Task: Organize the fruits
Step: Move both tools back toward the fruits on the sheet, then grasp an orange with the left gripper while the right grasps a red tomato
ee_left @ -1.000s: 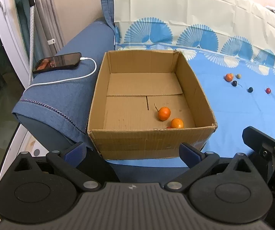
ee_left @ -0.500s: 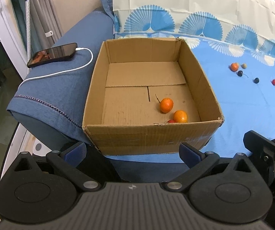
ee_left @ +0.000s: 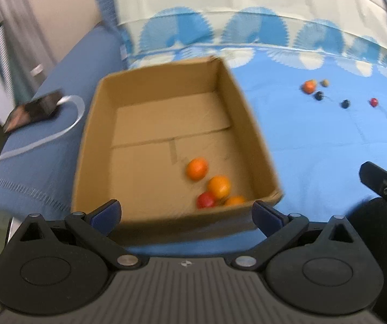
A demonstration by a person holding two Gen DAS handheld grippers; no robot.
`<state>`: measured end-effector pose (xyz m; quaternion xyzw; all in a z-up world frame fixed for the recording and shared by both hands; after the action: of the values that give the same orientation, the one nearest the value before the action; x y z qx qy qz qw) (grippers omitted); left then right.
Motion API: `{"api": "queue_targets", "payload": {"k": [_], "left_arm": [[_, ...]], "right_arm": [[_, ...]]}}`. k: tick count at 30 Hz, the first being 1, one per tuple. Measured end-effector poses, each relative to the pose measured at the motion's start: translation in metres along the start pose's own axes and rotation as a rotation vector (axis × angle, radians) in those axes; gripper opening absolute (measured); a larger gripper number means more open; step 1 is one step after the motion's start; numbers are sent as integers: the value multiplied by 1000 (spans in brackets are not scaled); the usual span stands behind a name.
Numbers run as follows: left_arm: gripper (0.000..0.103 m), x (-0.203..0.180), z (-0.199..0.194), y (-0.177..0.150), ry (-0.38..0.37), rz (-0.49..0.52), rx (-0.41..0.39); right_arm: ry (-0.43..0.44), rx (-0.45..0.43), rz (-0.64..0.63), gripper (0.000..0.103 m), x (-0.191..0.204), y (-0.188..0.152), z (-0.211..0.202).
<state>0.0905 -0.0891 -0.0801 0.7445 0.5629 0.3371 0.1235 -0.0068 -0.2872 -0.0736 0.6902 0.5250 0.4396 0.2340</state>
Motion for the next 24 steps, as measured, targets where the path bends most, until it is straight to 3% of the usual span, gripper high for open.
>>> {"api": "queue_targets", "payload": {"k": [8,13,19,24], "left_arm": [[103,-95,18,72,-101,38,-16],[103,-163,52,124,-141,44,-46],[103,-246,121,184,-188,58,11],[103,-313,184,225,-225,105,40]], "right_arm": [[-211,-100,77,102,-111,29,-4],[-327,-143,107,102,-186,46,11],[-412,-163,118,102,-281,72,66],[-435,-115,119,102,-356,89,134]]}}
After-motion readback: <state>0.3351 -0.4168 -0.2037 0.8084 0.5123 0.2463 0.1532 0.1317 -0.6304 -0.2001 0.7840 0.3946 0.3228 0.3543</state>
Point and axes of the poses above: each gripper's, at about its wrist camera, not at the fingertips, and z roughly the way its jaws point, x to its left, y to its top, the point moved 5 cm from there along z, roughly the way its jaws point, and after that the axes turned 14 degrees about y, right-handed, at the moved point
